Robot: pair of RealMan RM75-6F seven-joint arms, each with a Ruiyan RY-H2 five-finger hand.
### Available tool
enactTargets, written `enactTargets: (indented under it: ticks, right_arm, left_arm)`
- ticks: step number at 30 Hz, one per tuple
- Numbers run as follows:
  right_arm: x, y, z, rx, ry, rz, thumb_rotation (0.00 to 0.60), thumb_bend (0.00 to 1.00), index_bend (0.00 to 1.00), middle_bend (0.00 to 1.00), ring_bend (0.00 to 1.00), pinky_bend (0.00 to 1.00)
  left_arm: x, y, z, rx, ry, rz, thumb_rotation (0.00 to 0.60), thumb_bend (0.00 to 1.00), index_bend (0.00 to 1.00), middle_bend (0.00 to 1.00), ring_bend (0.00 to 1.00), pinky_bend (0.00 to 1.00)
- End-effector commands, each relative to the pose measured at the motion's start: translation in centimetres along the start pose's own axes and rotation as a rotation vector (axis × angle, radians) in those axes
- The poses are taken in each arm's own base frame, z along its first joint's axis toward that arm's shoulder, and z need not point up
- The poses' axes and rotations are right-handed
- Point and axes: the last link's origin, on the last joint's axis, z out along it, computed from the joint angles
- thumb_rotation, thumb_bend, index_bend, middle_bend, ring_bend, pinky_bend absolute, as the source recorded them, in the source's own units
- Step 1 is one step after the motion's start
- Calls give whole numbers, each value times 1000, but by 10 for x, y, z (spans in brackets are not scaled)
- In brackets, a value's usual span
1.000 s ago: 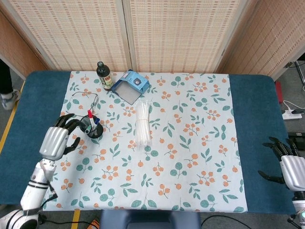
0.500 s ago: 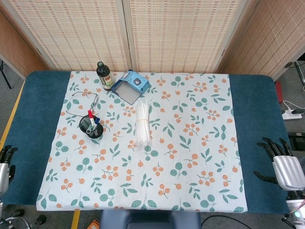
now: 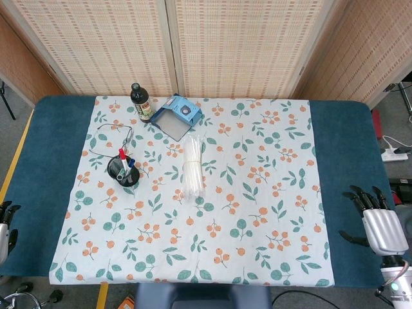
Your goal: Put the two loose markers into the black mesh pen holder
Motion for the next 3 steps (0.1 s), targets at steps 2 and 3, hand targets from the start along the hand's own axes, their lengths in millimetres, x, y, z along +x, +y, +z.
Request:
enactTargets:
  ticks: [2,3]
  right_arm:
    - [-1,-1,1,-2,-7,-3,600,0,214,106,182,0]
    - [-1,0,1,-5,-6,-4,600,0,214,106,182,0]
  left_arm:
    - [2,0,0,-4,4,2,600,345,267,172,70,126]
    - [2,1,0,-8,-3,1,600,345,267,172,70,125]
